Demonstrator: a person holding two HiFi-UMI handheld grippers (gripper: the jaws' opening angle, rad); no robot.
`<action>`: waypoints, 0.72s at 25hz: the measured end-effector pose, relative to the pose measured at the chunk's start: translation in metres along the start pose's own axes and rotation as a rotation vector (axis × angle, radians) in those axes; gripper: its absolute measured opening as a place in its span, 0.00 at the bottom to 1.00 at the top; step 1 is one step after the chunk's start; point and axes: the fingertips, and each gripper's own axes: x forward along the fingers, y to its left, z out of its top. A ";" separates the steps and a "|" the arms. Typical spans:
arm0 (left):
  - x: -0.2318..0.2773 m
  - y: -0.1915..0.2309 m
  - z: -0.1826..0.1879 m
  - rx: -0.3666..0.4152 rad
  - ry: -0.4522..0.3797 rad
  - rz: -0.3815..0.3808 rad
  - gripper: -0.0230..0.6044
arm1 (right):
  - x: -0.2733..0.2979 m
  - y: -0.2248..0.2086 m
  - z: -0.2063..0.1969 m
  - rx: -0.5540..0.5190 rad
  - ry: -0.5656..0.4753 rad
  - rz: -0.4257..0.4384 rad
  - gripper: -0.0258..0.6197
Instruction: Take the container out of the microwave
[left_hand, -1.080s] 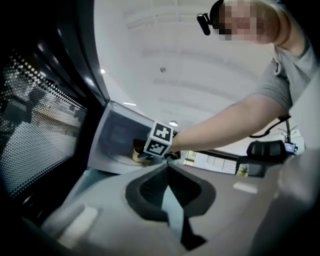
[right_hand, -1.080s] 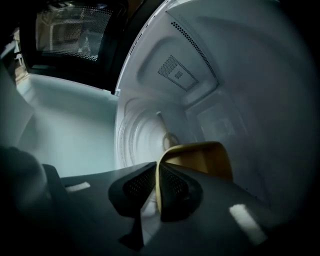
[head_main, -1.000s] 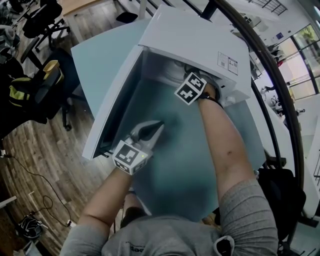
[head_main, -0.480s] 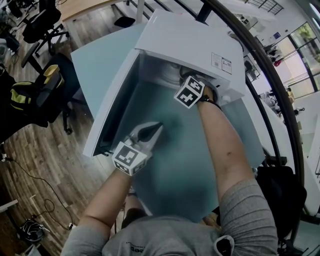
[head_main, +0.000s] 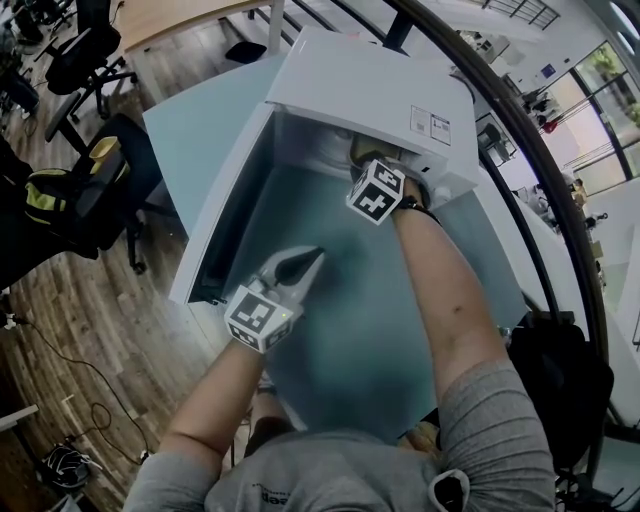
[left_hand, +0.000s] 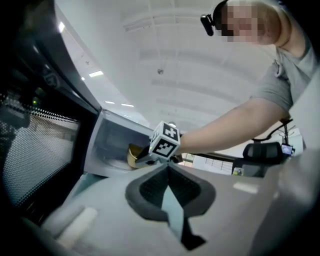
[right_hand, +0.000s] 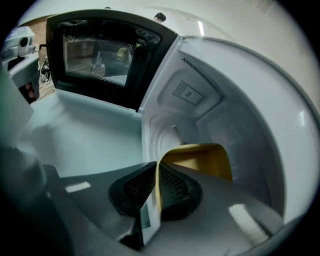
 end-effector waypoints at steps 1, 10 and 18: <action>-0.002 -0.002 0.002 0.002 0.000 0.000 0.06 | -0.003 0.003 0.001 -0.003 -0.005 0.007 0.07; -0.018 -0.018 0.019 0.020 0.004 -0.002 0.06 | -0.036 0.035 0.008 -0.023 -0.042 0.077 0.07; -0.030 -0.036 0.031 0.038 0.011 -0.007 0.06 | -0.075 0.076 0.011 -0.053 -0.077 0.135 0.07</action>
